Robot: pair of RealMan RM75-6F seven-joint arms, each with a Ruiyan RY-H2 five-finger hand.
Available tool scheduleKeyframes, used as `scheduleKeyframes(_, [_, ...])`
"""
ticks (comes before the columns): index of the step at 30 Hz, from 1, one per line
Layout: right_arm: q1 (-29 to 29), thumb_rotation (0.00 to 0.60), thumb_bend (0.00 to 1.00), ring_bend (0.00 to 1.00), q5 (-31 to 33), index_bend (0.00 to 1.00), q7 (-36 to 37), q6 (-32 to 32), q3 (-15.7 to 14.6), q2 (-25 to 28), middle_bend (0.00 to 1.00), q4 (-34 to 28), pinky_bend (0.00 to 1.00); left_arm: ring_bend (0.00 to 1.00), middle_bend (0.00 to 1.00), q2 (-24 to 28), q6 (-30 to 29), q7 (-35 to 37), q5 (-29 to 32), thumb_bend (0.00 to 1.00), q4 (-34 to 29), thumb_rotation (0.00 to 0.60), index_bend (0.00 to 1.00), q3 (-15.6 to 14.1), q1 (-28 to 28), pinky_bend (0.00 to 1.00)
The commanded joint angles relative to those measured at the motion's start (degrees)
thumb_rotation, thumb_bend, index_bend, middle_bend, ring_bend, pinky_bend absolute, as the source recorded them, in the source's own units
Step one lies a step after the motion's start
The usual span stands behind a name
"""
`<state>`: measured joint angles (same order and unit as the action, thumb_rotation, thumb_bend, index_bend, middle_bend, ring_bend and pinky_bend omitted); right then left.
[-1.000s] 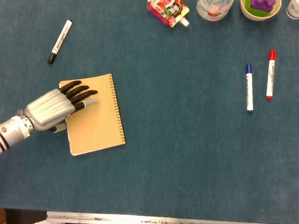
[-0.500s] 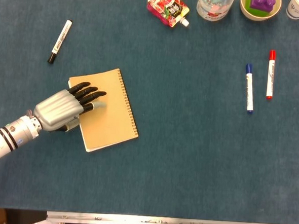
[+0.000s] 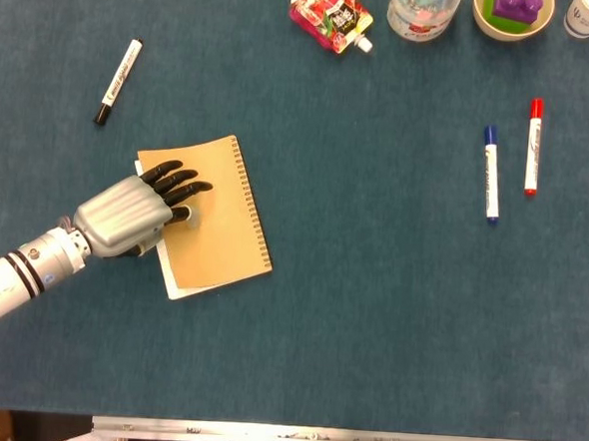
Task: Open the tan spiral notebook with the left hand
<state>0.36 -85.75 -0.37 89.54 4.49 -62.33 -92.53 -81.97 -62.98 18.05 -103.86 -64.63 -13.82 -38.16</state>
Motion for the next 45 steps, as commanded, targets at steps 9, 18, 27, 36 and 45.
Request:
scheduleKeyframes(9, [0.05,0.6,0.23,0.15,-0.59,0.24,0.42,0.38,0.07,-0.09,0.25,0.13,0.27,0.04,0.23,6.61,-0.52,-3.91,0.2,0.58,-5.78,0.6,0.54,-0.1,-0.16,0.0])
scheduleKeyframes(18, [-0.29,0.6,0.23,0.15,-1.18,0.24,1.2,0.94,-0.25,-0.5,0.25,0.73,0.27,0.04,0.24,16.95,2.03,-15.78,1.33,0.58,-16.45,0.6,0.54,0.61,-1.17,0.0])
scheduleKeyframes(27, [-1.03,0.6,0.23,0.15,-1.05,0.24,2.85,1.75,-0.38,-0.82,0.25,1.95,0.27,0.04,0.23,21.54,7.22,-40.23,7.4,0.58,-30.69,0.6,0.53,5.29,-1.21,0.0])
scheduleKeyframes(36, [-1.45,0.6,0.23,0.15,-0.27,0.24,5.1,1.56,-0.33,-1.34,0.25,3.97,0.27,0.05,0.22,19.66,13.4,-51.81,12.73,0.58,-38.62,0.6,0.53,8.33,-2.84,0.0])
scheduleKeyframes(45, [-1.54,0.6,0.23,0.15,0.16,0.24,6.87,1.1,-0.27,-1.81,0.25,5.63,0.27,0.05,0.21,13.47,18.69,-66.0,21.63,0.58,-42.65,0.6,0.47,11.31,-5.38,0.0])
